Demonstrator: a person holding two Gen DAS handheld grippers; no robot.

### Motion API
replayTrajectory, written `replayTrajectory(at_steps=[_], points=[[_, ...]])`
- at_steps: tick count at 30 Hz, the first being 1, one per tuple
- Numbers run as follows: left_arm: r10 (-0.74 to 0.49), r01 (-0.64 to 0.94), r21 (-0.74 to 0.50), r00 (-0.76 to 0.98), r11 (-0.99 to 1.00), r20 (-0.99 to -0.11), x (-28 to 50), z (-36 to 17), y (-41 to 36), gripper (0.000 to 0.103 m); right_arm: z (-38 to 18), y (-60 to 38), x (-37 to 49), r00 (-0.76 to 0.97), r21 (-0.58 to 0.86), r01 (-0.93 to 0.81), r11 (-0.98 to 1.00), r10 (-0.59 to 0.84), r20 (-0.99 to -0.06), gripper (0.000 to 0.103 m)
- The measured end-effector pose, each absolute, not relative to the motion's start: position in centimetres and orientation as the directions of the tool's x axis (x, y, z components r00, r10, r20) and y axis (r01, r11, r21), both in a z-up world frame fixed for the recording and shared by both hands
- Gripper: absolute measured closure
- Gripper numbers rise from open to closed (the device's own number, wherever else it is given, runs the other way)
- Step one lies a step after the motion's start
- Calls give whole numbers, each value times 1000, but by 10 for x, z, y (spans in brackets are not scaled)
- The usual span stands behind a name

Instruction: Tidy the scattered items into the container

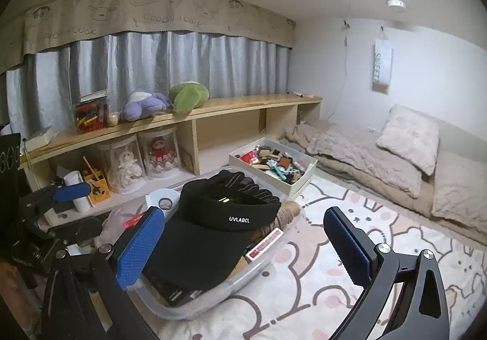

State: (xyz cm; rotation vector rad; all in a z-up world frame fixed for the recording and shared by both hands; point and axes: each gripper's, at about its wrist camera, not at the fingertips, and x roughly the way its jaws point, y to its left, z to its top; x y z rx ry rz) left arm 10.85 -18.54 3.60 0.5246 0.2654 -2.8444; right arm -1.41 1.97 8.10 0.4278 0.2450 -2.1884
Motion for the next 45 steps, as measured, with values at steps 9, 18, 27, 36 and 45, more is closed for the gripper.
replayTrajectory(at_steps=[9, 18, 27, 36, 45], points=[[-173, 229, -136, -928, -964, -331, 126, 41, -166, 0, 73, 45, 17, -595, -43, 776, -629, -707, -382, 0], [-170, 218, -116, -931, -969, -324, 141, 34, -150, 0, 58, 75, 37, -631, -31, 742, -669, -683, -367, 0], [-177, 218, -86, -924, -972, -340, 146, 14, -142, 0, 39, 91, 45, -653, -19, 721, -693, -668, -357, 0], [-201, 222, -21, -913, -975, -354, 143, -2, -130, 0, 28, 105, 52, -675, -30, 702, -712, -651, -346, 0], [-197, 209, 7, -910, -978, -365, 142, -8, -122, 0, 23, 114, 55, -678, -26, 694, -719, -641, -359, 0]])
